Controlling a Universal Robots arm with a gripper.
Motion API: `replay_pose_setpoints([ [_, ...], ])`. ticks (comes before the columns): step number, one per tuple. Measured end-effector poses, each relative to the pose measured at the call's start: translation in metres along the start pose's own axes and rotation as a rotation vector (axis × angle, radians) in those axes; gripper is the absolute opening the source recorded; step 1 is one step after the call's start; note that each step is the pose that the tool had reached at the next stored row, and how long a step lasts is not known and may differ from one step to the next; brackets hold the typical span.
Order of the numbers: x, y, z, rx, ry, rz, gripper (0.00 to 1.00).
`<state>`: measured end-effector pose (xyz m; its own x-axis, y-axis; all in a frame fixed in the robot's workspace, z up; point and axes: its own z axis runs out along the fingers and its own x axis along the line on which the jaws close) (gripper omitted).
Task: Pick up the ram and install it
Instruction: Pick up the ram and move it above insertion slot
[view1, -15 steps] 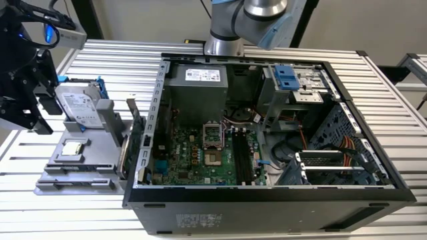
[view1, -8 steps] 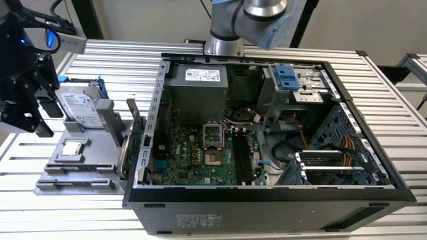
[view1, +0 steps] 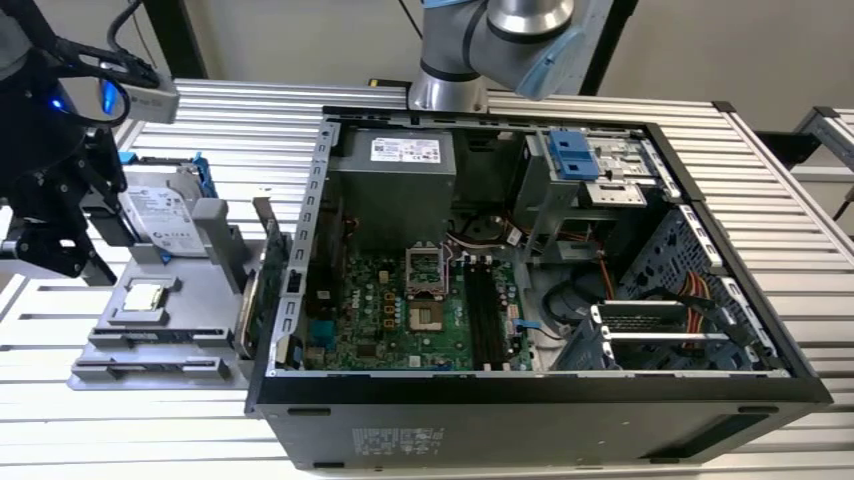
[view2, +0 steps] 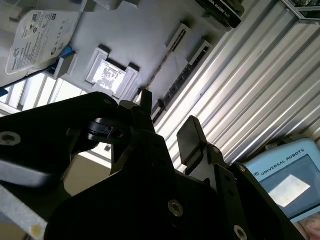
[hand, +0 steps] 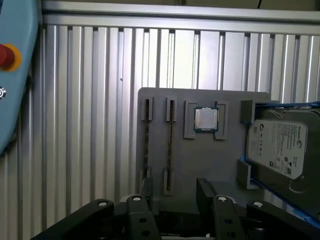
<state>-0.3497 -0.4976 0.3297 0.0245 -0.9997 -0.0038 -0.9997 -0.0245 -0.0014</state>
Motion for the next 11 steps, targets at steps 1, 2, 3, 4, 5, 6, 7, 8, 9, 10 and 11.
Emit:
replay_pose_setpoints([
  [1, 0.0000, 0.0000, 0.0013, 0.0015, 0.0000, 0.000, 1.00],
  [2, 0.0000, 0.0000, 0.0020, 0.0016, -0.0001, 0.000, 1.00],
  [3, 0.0000, 0.0000, 0.0026, 0.0015, 0.0001, 0.000, 1.00],
  [4, 0.0000, 0.0000, 0.0034, 0.0016, 0.0001, 0.000, 1.00],
  [5, 0.0000, 0.0000, 0.0041, 0.0016, 0.0000, 0.000, 1.00],
  [6, 0.0000, 0.0000, 0.0048, 0.0016, 0.0000, 0.000, 1.00],
  [7, 0.0000, 0.0000, 0.0057, 0.0016, 0.0000, 0.000, 1.00],
  [8, 0.0000, 0.0001, 0.0066, 0.0016, 0.0001, 0.000, 1.00],
  [9, 0.0000, 0.0001, 0.0076, 0.0017, 0.0000, 0.000, 1.00],
  [10, 0.0002, 0.0001, 0.0082, 0.0016, 0.0001, 0.000, 1.00],
  [11, 0.0005, 0.0002, 0.0088, 0.0016, 0.0001, 0.000, 1.00],
])
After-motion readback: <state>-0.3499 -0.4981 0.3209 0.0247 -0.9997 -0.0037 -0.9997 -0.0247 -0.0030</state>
